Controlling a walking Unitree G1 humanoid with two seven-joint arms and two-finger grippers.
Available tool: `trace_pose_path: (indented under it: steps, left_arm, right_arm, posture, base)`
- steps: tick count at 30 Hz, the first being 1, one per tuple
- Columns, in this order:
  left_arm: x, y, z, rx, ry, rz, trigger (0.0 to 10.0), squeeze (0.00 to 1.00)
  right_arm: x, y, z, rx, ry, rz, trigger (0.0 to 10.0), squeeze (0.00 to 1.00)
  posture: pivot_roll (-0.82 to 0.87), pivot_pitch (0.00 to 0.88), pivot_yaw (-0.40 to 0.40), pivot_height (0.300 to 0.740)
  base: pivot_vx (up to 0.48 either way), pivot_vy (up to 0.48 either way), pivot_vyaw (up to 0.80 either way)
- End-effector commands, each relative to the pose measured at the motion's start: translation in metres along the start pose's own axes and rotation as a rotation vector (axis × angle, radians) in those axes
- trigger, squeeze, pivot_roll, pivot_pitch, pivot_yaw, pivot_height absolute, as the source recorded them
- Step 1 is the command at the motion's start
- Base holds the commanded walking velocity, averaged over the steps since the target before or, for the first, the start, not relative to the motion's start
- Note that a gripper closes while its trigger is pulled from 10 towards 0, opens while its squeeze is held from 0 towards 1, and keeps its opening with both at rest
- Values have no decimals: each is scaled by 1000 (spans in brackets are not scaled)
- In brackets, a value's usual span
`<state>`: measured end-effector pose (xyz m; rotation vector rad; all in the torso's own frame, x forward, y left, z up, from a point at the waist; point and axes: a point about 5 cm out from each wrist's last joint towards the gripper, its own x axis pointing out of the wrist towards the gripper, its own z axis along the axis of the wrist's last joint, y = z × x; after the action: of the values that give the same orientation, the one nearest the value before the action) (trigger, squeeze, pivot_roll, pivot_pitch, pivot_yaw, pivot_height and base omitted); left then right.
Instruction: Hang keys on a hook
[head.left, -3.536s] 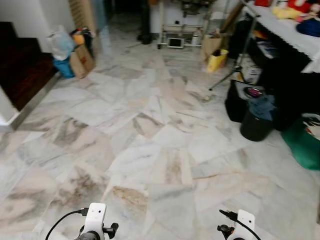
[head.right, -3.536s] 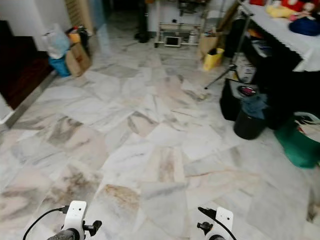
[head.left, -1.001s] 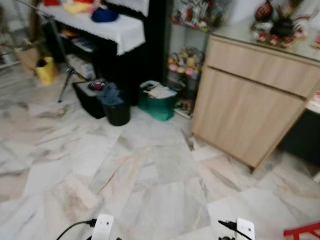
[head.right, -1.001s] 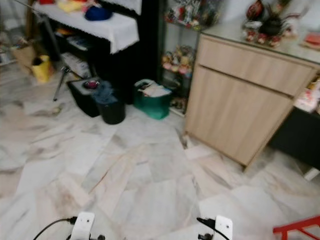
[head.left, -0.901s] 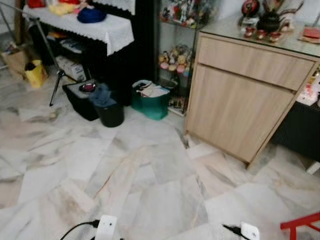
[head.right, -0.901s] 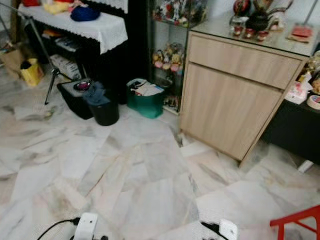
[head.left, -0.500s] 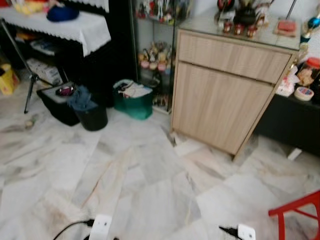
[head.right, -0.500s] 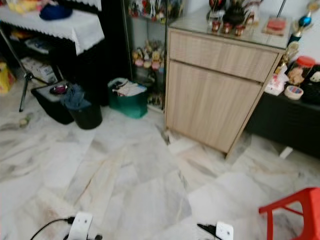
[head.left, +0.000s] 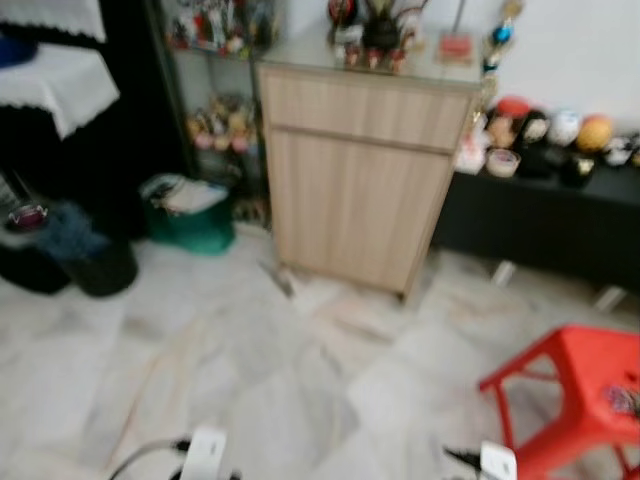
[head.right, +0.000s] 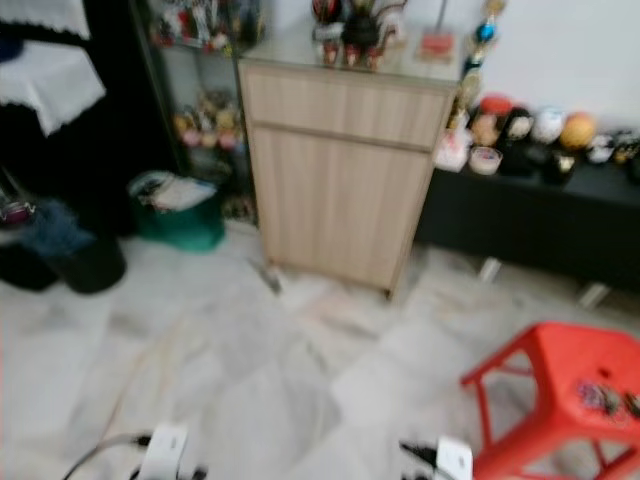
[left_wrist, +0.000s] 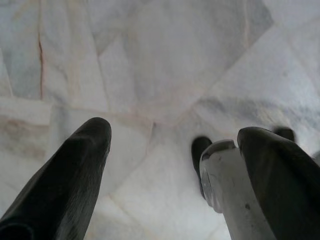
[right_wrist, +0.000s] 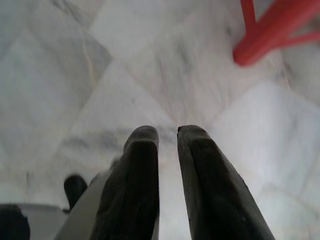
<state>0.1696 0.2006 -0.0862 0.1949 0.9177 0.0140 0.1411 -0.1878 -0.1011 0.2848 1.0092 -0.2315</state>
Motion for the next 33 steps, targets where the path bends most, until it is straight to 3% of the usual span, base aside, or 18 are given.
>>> trace_pose_path:
  steps: [1, 33]
  left_arm:
    - [0, -5, -3, 19, 16, -10, 10000, 0]
    - [0, -7, -1, -5, 7, -13, 10000, 0]
  right_arm:
    - [0, -4, 3, 1, -8, -9, 10000, 0]
    - [0, -5, 6, 42, -32, -10, 10000, 0]
  posture:
    - [93, 0, -28, 740]
    - [76, 0, -34, 740]
  base:
    - [0, -360, 0]
    - [0, -400, 0]
